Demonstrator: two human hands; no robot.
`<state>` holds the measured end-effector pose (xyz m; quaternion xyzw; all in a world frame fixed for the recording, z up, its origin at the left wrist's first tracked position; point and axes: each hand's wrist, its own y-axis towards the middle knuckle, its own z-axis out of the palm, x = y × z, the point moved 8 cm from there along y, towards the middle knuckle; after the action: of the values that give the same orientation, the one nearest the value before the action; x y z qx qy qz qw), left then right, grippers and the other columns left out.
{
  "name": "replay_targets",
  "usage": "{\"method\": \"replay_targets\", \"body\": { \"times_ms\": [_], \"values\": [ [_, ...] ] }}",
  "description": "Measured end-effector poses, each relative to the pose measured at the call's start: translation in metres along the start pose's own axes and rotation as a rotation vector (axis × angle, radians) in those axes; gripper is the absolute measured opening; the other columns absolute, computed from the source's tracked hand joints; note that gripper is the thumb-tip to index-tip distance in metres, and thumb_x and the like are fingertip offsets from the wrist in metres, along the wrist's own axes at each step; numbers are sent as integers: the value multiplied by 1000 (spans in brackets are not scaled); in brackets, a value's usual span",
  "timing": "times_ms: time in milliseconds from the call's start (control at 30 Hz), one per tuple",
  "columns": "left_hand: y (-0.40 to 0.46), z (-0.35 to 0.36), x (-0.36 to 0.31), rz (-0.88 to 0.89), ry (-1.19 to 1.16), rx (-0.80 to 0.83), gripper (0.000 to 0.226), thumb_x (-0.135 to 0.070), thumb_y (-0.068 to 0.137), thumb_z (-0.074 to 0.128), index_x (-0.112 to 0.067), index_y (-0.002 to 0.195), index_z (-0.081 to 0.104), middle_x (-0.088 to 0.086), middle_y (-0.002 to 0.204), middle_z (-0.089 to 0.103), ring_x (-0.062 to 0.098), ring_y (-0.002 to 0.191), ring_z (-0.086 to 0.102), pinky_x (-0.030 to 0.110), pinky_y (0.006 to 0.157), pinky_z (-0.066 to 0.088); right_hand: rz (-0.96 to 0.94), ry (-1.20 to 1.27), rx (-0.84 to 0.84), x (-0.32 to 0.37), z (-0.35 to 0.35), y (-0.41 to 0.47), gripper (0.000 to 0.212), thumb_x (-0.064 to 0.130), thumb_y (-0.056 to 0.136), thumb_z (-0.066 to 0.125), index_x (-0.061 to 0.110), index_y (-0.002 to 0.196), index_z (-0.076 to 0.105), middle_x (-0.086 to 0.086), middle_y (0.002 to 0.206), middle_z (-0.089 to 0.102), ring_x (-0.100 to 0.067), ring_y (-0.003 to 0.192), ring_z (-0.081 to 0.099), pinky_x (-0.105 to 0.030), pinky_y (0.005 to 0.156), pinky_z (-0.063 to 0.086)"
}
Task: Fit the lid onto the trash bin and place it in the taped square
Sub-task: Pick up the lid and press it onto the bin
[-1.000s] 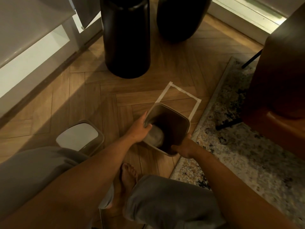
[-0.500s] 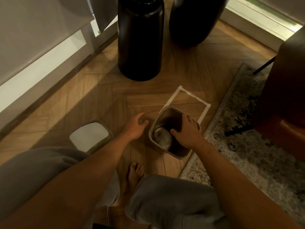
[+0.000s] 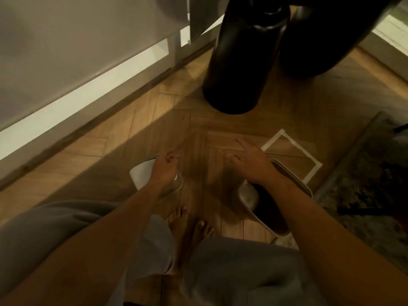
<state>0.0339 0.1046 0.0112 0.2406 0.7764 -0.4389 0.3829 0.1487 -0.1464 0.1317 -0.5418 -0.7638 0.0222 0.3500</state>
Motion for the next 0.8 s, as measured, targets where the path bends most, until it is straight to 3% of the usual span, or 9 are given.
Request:
{"method": "replay_targets", "body": {
  "times_ms": [133,300,467,567,667,800],
  "values": [
    [12,-46,33,-97,-36,-120,43,-28,104,55,-12,144,54,3,137,58,20,129,52,24,97,34,-24,15,51,32,31,35,70,42,104,57,20,164,29,-7,170,30,-27,156,30,-43,125,29],
    [20,-85,87,-260,-153,-248,49,-28,103,56,-10,148,47,10,145,54,28,130,53,31,94,41,-48,34,152,68,87,70,73,43,105,56,20,166,25,-5,172,27,-25,157,27,-39,124,25],
    [26,-105,130,-359,-147,-265,54,-35,101,58,-16,150,44,11,152,49,32,133,52,42,108,45,-84,-70,289,83,146,95,69,36,107,55,9,164,27,-13,166,37,-29,152,36,-32,118,30],
    [31,-107,148,-387,-81,-263,63,-39,98,62,-16,153,41,12,152,49,35,134,51,48,111,44,-44,-123,372,70,183,108,53,27,108,53,2,153,44,-16,153,51,-33,142,47,-30,109,34],
    [37,-101,168,-431,-99,-260,71,-38,94,68,-15,155,38,13,151,50,36,134,51,46,108,44,-21,-149,435,48,225,121,41,29,107,53,5,140,57,-13,142,57,-35,136,53,-34,105,39],
    [49,-87,182,-442,-161,-270,90,-36,86,79,-15,158,29,13,154,46,35,137,48,46,112,42,-3,-98,470,39,263,118,61,35,107,54,12,160,37,-9,162,43,-29,147,43,-30,113,34]
  ]
}}
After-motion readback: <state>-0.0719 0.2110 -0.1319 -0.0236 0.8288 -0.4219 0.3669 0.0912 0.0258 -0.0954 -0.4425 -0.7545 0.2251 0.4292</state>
